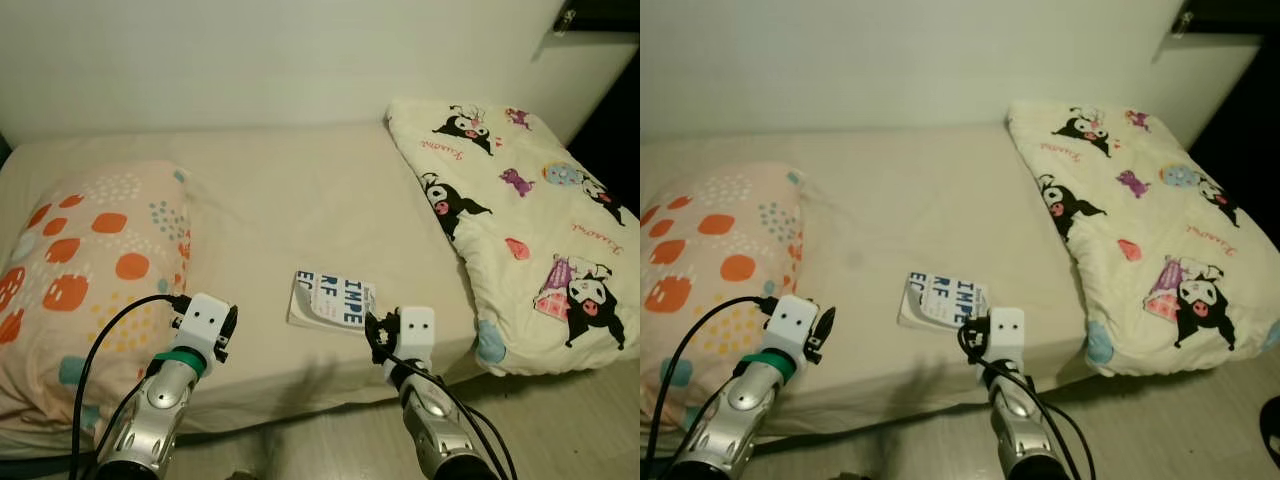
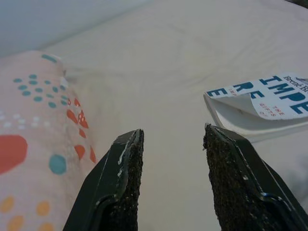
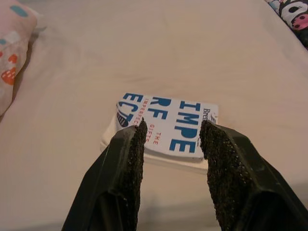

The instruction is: Clean up the room

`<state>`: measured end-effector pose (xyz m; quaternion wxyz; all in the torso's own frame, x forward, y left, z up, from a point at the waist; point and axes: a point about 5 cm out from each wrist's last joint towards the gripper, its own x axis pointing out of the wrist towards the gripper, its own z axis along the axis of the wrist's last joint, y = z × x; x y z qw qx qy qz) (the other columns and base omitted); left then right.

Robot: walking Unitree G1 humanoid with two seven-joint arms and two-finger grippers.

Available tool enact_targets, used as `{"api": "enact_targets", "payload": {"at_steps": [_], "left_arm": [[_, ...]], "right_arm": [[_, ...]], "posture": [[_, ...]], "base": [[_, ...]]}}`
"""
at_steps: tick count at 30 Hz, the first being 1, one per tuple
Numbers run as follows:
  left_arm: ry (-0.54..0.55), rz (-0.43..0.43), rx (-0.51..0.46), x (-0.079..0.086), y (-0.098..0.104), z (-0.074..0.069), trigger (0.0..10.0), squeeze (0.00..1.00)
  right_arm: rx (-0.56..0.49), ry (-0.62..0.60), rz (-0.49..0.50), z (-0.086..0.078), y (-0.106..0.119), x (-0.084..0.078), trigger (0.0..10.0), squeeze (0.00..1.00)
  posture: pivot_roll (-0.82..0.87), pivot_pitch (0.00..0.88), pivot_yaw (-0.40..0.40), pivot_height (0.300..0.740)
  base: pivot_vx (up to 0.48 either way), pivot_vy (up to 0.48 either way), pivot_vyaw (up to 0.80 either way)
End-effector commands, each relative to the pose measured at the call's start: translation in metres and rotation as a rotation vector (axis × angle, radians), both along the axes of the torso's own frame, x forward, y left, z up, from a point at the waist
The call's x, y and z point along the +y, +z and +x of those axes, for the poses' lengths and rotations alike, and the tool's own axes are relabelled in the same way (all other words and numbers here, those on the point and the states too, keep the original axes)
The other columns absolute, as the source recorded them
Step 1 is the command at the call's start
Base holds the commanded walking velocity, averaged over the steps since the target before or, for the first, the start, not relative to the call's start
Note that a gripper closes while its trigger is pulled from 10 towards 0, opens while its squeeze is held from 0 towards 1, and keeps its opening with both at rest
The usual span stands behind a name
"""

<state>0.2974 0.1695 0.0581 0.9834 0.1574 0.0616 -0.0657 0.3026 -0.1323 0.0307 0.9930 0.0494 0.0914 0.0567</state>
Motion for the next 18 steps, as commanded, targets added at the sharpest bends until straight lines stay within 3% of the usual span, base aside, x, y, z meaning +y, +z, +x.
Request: {"api": "enact_targets", "payload": {"at_steps": [1, 13, 18], "left_arm": [[-0.034, 0.026, 0.014, -0.0044, -0.0055, -0.0048, 10.0, 0.0], [-0.038, 0.041, 0.024, -0.0042, -0.012, -0.0139, 10.0, 0.0], [-0.095, 0.141, -0.009, -0.0036, -0.009, -0.0135, 10.0, 0.0]], "right_arm": [[0.018, -0.012, -0.007, -0.0027, -0.0045, -0.005, 10.0, 0.0], [0.023, -0.001, -0.027, -0.0088, -0.0083, -0.0103, 10.0, 0.0], [0.022, -0.004, -0.028, -0.009, -0.0081, -0.0111, 10.0, 0.0]], "posture": [[0.06, 0.052, -0.019, 0.635], [0.06, 0.071, -0.029, 0.585], [0.05, 0.091, -0.033, 0.57]], "base": [[0.0, 0.0, 0.0], [0.0, 0.0, 0.0], [0.0, 0.0, 0.0]]}}
